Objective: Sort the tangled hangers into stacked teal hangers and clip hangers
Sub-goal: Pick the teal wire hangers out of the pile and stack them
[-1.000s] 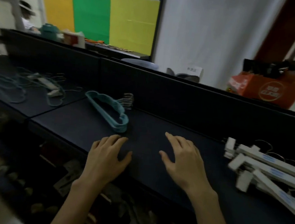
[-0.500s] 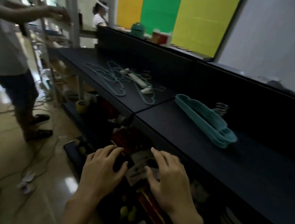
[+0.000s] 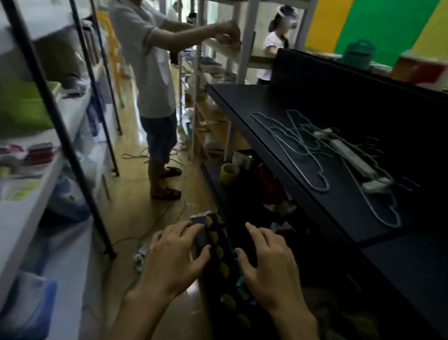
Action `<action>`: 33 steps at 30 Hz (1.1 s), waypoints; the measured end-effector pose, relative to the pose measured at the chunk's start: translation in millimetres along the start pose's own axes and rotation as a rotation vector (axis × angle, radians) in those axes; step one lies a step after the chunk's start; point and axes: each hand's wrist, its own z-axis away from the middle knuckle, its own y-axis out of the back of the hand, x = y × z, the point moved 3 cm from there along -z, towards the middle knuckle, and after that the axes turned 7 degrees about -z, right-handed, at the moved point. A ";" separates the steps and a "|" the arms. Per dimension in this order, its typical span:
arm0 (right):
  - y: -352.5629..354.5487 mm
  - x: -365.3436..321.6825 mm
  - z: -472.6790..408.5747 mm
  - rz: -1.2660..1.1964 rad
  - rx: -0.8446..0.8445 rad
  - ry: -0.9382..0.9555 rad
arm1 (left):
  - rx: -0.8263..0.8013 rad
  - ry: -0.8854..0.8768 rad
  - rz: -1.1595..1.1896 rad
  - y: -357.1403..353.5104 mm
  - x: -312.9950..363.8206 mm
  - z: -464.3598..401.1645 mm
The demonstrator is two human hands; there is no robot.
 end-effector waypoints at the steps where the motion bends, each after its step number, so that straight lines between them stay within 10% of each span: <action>1: -4.0 -1.9 -17.9 -0.014 -0.007 0.018 | 0.009 0.008 -0.020 0.7 -6.4 -14.0; 16: -79.1 -4.2 -205.0 -0.005 -0.104 0.036 | 0.033 0.098 -0.055 -20.5 -107.7 -176.7; 33: -52.3 -23.4 -311.2 0.104 0.274 -0.329 | -0.085 -0.449 0.127 -60.2 -123.2 -389.1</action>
